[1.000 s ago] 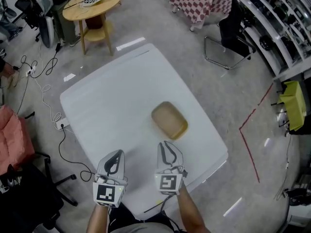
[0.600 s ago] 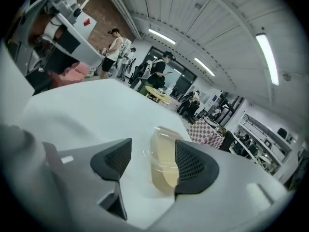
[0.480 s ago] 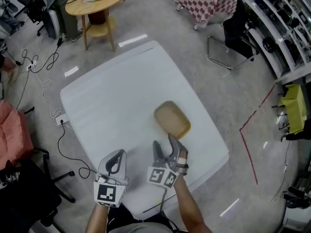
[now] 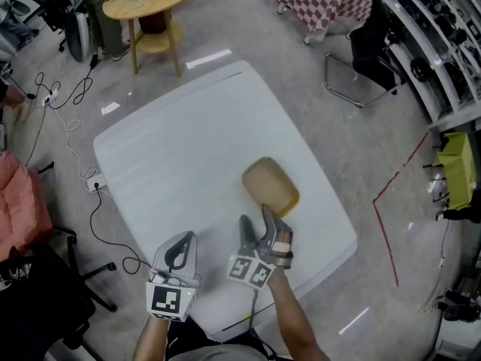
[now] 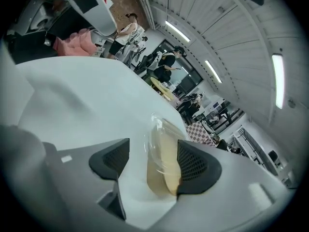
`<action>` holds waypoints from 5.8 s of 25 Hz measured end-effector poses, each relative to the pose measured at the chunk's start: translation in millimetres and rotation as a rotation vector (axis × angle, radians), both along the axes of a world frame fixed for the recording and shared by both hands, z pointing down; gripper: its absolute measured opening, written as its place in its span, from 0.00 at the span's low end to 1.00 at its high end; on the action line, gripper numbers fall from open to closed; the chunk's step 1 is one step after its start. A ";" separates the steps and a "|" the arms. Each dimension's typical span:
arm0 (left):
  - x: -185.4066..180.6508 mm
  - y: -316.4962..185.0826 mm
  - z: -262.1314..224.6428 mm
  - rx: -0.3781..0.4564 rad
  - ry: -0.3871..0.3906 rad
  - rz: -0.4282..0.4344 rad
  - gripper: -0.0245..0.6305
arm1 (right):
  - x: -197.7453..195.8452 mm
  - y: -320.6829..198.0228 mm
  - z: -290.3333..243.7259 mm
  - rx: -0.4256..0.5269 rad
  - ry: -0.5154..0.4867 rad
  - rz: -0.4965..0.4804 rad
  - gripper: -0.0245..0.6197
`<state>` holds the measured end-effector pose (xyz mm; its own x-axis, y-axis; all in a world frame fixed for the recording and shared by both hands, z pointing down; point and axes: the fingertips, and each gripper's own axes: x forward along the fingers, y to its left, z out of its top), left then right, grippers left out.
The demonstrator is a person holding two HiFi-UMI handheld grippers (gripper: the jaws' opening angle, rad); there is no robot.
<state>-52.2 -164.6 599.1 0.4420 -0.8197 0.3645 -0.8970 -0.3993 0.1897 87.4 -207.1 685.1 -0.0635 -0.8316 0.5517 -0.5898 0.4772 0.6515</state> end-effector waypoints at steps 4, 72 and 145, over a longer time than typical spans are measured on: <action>-1.5 -3.4 3.9 0.000 -0.002 0.004 0.06 | -1.5 -2.7 4.3 0.001 0.006 0.004 0.52; 14.4 64.4 -165.1 0.259 -0.013 0.195 0.06 | 66.8 90.9 -237.0 0.418 -0.233 0.437 0.10; -12.8 226.6 -195.1 0.336 0.014 0.554 0.06 | 2.7 346.2 -268.7 0.526 -0.628 0.672 0.10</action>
